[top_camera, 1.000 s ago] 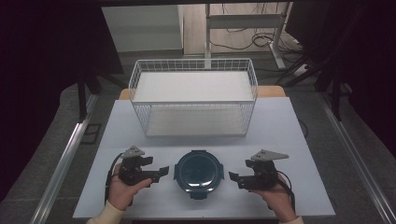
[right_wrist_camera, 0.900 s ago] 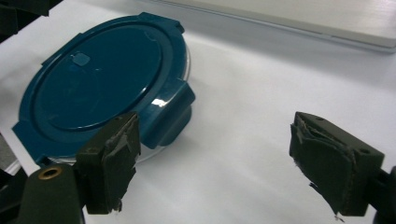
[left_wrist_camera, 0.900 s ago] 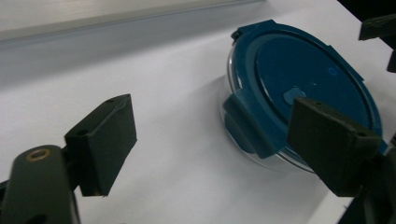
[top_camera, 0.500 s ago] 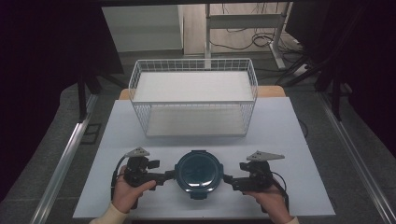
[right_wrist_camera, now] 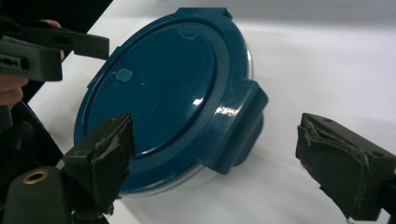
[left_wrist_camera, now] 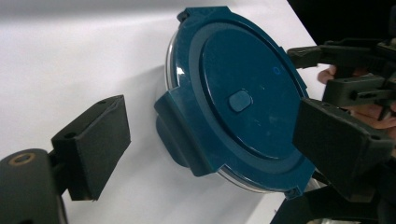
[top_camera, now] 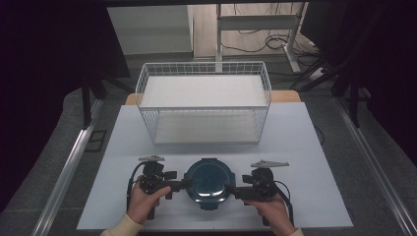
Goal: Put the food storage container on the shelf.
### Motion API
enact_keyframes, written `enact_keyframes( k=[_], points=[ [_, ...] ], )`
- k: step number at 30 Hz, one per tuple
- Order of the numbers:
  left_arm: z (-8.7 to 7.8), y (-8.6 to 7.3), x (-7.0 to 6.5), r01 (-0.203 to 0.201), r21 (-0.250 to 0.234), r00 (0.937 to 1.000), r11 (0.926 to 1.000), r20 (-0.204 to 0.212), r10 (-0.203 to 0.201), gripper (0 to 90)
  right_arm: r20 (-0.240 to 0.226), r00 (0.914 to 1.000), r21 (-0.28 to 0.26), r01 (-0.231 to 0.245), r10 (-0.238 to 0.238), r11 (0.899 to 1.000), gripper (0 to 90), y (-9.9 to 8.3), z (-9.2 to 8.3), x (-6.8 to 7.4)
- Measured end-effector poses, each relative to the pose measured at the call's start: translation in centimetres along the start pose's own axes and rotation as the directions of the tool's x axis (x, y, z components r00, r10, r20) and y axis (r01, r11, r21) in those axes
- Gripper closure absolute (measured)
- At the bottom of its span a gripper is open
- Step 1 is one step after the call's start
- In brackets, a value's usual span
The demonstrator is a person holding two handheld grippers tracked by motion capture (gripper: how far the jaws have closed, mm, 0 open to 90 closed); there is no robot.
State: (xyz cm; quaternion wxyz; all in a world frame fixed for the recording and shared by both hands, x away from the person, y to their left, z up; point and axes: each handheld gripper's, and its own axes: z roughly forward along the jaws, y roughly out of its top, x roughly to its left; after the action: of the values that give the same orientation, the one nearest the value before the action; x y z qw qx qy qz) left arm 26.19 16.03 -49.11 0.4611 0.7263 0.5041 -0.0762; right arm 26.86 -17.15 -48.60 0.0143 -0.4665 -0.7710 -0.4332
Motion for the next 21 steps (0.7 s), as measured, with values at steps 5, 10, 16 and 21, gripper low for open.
enact_keyframes(
  k=[5, 10, 16, 21],
  points=[
    [0.5, -0.1, 0.5, 0.044, 0.004, 0.9983, 0.999, 0.039, -0.044, 11.2, -0.013, 0.9996, 0.011, -0.025, 0.025, 1.0, 11.2, 0.1, 0.8, 0.1],
    [1.5, -0.1, 1.1, 0.072, 0.024, 0.9956, 0.9971, 0.057, -0.074, 11.3, -0.035, 0.9969, 0.016, -0.07, 0.07, 0.997, 10.9, 0.2, 1.6, -0.2],
    [2.5, -0.1, 1.3, 0.096, 0.049, 0.9915, 0.9941, 0.083, -0.1, 11.8, -0.07, 0.9883, 0.021, -0.134, 0.135, 0.991, 10.9, 0.5, 2.4, -0.6],
    [3.6, -0.4, 1.8, 0.153, 0.076, 0.975, 0.9853, 0.151, -0.163, 13.8, -0.088, 0.9836, 0.04, -0.155, 0.158, 0.987, 11.1, 0.3, 2.9, -0.6]
  ],
)
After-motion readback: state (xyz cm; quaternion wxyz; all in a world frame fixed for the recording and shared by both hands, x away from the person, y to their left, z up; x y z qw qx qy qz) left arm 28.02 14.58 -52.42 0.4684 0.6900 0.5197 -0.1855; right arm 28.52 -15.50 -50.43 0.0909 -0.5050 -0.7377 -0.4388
